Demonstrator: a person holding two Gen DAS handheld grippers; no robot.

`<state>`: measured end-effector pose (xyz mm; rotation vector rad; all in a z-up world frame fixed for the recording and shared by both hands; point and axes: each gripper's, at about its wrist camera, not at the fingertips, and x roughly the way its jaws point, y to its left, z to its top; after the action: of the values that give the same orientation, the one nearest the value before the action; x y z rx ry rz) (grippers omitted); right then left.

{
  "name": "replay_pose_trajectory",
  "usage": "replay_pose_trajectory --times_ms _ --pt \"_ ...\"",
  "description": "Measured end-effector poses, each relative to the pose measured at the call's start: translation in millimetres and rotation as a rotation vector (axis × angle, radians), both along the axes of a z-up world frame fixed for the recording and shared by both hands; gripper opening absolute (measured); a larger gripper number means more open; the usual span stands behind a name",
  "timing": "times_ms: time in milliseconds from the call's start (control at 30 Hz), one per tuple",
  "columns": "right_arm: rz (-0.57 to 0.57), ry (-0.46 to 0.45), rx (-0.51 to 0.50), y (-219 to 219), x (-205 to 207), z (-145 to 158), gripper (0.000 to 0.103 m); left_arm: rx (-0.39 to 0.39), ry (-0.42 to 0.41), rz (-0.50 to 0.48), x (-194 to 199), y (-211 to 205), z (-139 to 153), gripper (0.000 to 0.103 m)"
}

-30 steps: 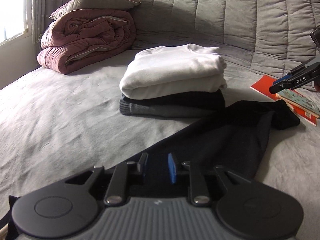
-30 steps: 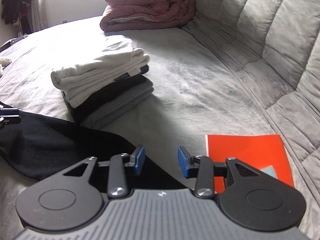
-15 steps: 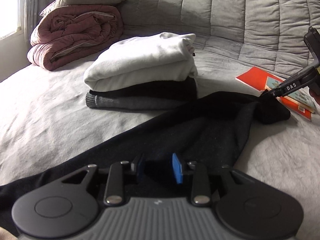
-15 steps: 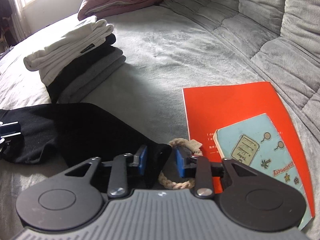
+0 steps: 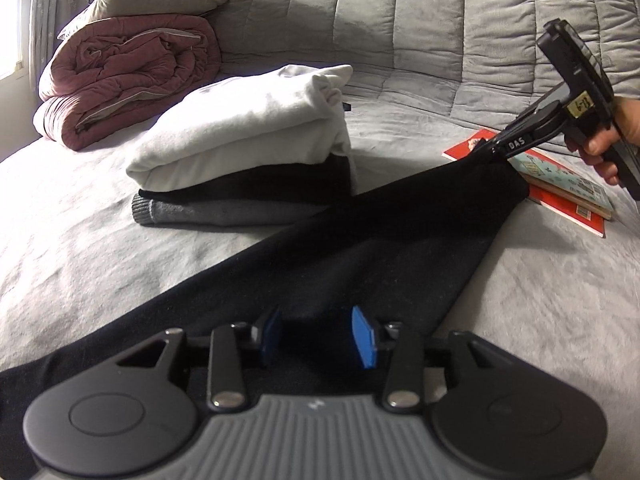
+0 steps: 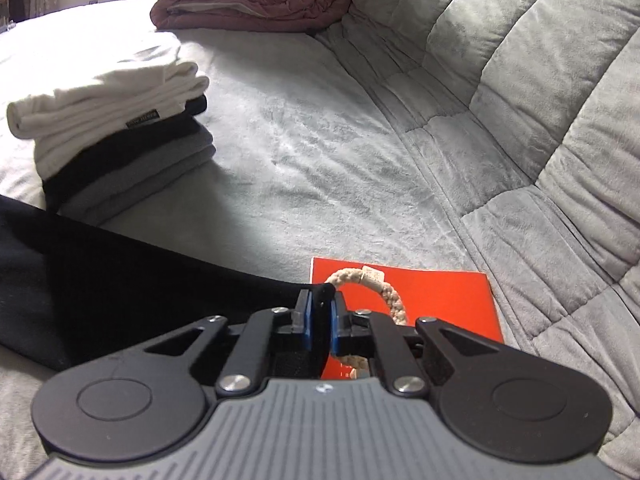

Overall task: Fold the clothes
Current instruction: 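Grasp the black sleeve cuff with the right gripper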

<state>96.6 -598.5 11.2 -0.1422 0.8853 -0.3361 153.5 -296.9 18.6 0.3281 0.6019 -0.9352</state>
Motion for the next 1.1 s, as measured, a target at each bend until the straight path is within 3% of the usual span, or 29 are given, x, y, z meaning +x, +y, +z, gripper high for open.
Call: replay_pose_trajectory --times_ms 167,267,333,467,767,1100 --pt "-0.052 -0.035 0.051 -10 1 -15 0.011 0.008 0.014 -0.006 2 1 5 0.043" --pt "-0.059 -0.043 0.084 -16 -6 -3 0.041 -0.01 0.026 0.011 3 7 10 0.044" --pt "-0.069 -0.058 0.112 -20 -14 6 0.044 -0.026 0.034 0.024 4 12 13 0.044" --pt "-0.112 -0.076 0.164 -25 -32 14 0.046 -0.045 0.045 0.045 4 21 19 0.044" --pt "-0.217 -0.196 0.587 -30 -67 7 0.045 -0.042 0.038 0.071 -2 43 24 0.044" --pt "-0.289 -0.247 0.758 -25 -89 -5 0.045 -0.092 0.047 0.14 6 97 30 0.044"
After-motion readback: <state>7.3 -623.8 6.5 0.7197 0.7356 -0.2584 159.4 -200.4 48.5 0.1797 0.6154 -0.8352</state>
